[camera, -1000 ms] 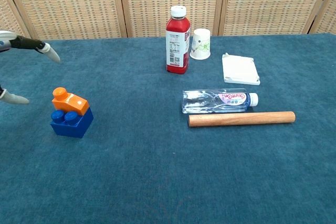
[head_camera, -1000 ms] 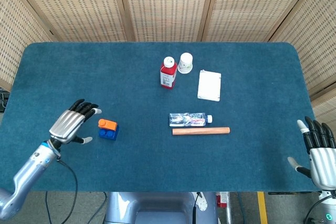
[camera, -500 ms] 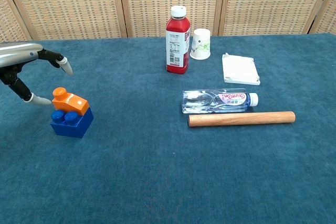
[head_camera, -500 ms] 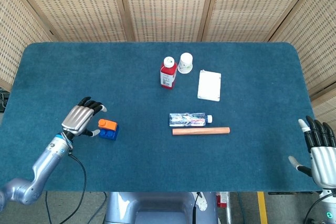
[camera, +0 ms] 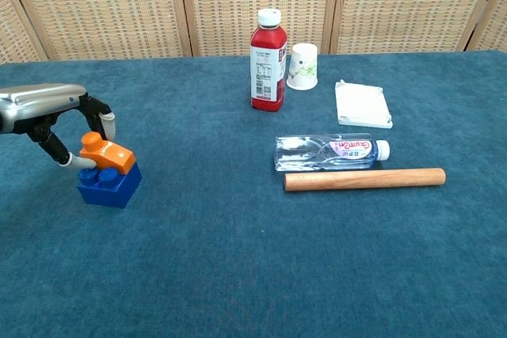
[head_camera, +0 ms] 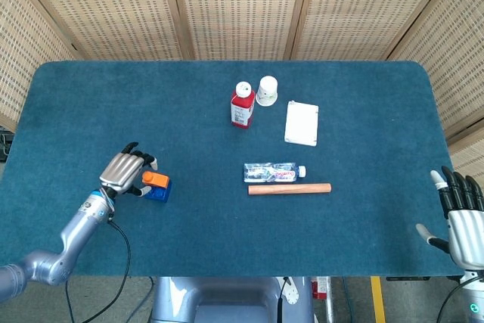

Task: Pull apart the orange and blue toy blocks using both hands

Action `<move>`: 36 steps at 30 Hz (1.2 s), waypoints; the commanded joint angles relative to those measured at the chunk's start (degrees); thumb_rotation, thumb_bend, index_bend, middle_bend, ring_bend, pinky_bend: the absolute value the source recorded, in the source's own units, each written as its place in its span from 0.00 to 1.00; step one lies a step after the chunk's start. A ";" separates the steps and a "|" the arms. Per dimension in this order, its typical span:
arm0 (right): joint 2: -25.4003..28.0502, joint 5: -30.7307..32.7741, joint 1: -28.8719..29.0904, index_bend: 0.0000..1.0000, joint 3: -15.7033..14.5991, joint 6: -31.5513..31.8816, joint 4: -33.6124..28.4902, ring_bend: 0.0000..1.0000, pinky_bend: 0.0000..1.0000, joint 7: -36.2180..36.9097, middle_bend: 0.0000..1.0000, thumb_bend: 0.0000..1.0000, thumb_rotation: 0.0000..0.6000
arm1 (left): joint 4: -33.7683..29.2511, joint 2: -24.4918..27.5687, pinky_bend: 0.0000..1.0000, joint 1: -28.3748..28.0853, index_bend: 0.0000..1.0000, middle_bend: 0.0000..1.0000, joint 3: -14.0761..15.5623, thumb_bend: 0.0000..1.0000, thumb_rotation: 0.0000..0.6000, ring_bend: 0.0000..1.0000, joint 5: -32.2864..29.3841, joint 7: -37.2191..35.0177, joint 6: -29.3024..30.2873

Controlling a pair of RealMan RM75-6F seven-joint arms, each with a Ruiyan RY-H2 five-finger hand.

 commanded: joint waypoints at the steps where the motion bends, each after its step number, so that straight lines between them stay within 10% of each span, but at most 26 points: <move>1: 0.01 0.52 0.07 0.00 0.18 -0.28 0.14 0.00 0.00 0.52 0.00 0.00 1.00 | 0.16 -0.51 0.07 -0.26 0.54 0.53 -0.19 0.28 1.00 0.41 -1.13 0.94 0.48; 14: -0.04 0.24 -0.02 0.00 0.07 0.06 0.29 0.00 0.00 0.81 0.00 0.00 1.00 | -6.60 4.84 0.08 2.24 0.61 0.58 -3.88 0.37 1.00 0.48 -0.93 -8.23 6.79; 25: -1.30 -0.30 1.52 0.00 0.23 -1.58 0.90 0.00 0.00 -0.29 0.00 0.00 1.00 | -13.84 10.29 0.08 6.14 0.62 0.58 -10.36 0.38 1.00 0.48 5.07 -64.38 0.64; 36: -1.17 -4.47 10.22 0.00 2.65 -8.58 3.45 0.00 0.00 8.93 0.00 0.00 1.00 | -9.85 3.30 0.08 0.55 0.62 0.58 -11.74 0.41 1.00 0.48 9.67 -87.63 -2.79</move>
